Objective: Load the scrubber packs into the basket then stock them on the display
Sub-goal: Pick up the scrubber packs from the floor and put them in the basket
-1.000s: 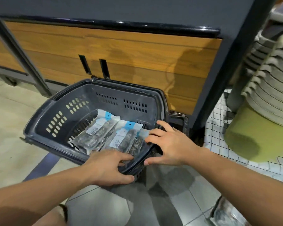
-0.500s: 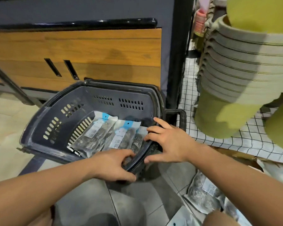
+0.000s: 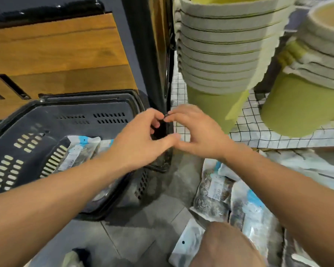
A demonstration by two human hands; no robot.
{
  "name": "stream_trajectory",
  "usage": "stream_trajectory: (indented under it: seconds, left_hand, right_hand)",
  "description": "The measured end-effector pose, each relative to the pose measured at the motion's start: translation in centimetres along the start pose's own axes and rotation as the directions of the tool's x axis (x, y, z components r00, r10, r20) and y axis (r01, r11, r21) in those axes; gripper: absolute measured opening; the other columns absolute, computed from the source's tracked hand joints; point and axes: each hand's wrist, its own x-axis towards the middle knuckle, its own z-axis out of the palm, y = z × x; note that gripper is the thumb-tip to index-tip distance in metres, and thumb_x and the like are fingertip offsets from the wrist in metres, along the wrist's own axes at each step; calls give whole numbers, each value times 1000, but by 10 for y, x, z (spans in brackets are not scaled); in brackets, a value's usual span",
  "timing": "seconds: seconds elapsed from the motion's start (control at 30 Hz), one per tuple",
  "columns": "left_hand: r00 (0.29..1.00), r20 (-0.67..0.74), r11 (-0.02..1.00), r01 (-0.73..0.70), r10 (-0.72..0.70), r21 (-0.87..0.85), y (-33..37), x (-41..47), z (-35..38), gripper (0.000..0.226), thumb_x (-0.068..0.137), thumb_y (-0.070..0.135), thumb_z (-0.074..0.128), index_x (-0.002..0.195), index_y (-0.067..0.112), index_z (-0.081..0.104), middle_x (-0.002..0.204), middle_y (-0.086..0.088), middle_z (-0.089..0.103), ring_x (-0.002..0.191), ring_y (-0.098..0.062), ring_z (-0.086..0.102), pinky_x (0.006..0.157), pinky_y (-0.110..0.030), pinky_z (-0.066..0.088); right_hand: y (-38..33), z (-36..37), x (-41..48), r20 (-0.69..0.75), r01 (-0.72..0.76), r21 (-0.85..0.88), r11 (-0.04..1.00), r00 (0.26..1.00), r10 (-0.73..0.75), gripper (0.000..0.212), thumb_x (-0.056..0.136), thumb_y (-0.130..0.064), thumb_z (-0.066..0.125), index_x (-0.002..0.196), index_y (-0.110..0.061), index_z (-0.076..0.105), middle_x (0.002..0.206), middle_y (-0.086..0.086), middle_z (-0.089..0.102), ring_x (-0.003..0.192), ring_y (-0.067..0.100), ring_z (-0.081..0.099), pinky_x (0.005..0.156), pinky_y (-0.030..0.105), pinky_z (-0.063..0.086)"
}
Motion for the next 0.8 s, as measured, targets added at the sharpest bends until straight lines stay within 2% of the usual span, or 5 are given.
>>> stream_trajectory:
  seconds: [0.2, 0.33, 0.5, 0.63, 0.8]
  left_hand:
    - [997, 52, 945, -35, 55, -324, 52, 9, 101, 49, 78, 54, 70, 117, 29, 53, 108, 10, 55, 96, -11, 56, 83, -33, 51]
    - [968, 248, 896, 86, 27, -435, 42, -18, 189, 36, 84, 44, 70, 110, 28, 52, 104, 9, 55, 90, -8, 55, 73, -22, 44]
    - [882, 469, 949, 182, -42, -257, -36, -53, 286, 46, 83, 44, 73, 118, 21, 54, 110, 7, 58, 102, -16, 57, 88, -32, 47]
    - [800, 598, 997, 0, 48, -80, -98, -82, 325, 75, 62, 63, 66, 122, 18, 57, 121, -1, 56, 114, -22, 56, 98, -37, 46]
    - [579, 809, 914, -375, 99, 156, -143, -108, 357, 91, 73, 67, 66, 149, 33, 30, 158, 7, 26, 145, -21, 25, 117, -42, 28]
  right_hand:
    - [48, -45, -97, -94, -384, -105, 917, 922, 375, 57, 82, -55, 57, 121, -14, 67, 121, 5, 66, 116, 29, 58, 99, 45, 46]
    - [56, -45, -191, -125, -658, -133, 741, 753, 646, 56, 85, -57, 58, 125, -18, 64, 119, 4, 66, 116, 26, 57, 98, 42, 46]
    - [45, 8, -305, -15, -870, -289, 399, 421, 907, 63, 88, -52, 63, 139, -18, 49, 135, 9, 54, 123, 31, 51, 98, 39, 45]
    - [29, 60, -354, 130, -921, -356, 156, 117, 985, 86, 82, -61, 68, 148, -18, 33, 144, 12, 47, 130, 33, 48, 105, 44, 43]
    - [7, 53, -397, 439, -843, -480, 243, 9, 899, 143, 32, -105, 39, 156, -36, 19, 160, -5, 30, 147, 22, 27, 120, 53, 24]
